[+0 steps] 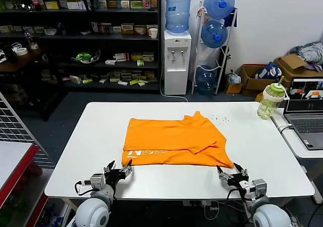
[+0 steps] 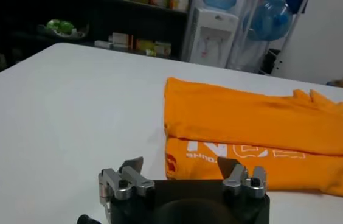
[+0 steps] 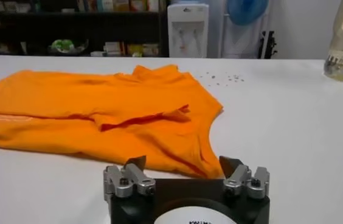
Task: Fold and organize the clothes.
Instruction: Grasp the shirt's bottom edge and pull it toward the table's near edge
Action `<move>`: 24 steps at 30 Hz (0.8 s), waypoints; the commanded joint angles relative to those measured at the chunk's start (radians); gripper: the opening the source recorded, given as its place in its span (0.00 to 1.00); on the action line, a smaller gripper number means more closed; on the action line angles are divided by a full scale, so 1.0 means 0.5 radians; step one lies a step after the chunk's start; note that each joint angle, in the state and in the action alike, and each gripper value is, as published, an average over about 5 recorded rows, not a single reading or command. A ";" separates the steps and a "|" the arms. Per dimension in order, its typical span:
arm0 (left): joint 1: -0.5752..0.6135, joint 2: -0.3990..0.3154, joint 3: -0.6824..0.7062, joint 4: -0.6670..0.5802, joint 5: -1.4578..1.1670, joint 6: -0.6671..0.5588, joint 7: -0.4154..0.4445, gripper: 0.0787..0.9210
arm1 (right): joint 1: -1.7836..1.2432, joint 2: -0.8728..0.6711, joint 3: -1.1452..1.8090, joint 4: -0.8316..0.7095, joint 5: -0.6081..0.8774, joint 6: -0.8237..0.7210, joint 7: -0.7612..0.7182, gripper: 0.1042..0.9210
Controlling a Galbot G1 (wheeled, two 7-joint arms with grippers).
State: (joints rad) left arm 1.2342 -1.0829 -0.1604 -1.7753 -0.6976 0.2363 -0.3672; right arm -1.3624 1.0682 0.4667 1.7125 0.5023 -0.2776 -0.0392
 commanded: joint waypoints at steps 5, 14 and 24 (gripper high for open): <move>-0.037 -0.024 0.006 0.070 0.031 -0.028 0.008 0.65 | 0.075 -0.008 -0.002 -0.086 0.053 0.003 -0.034 0.48; -0.026 -0.033 0.028 0.072 0.031 -0.024 -0.002 0.35 | 0.048 -0.031 0.014 -0.078 0.066 -0.015 -0.020 0.16; -0.016 -0.015 0.033 -0.011 0.005 -0.019 -0.036 0.03 | -0.008 -0.033 0.036 0.030 0.124 -0.011 0.005 0.02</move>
State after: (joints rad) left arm 1.2246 -1.0989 -0.1433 -1.7576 -0.6907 0.2271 -0.3802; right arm -1.3681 1.0483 0.4871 1.7126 0.5560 -0.2838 -0.0374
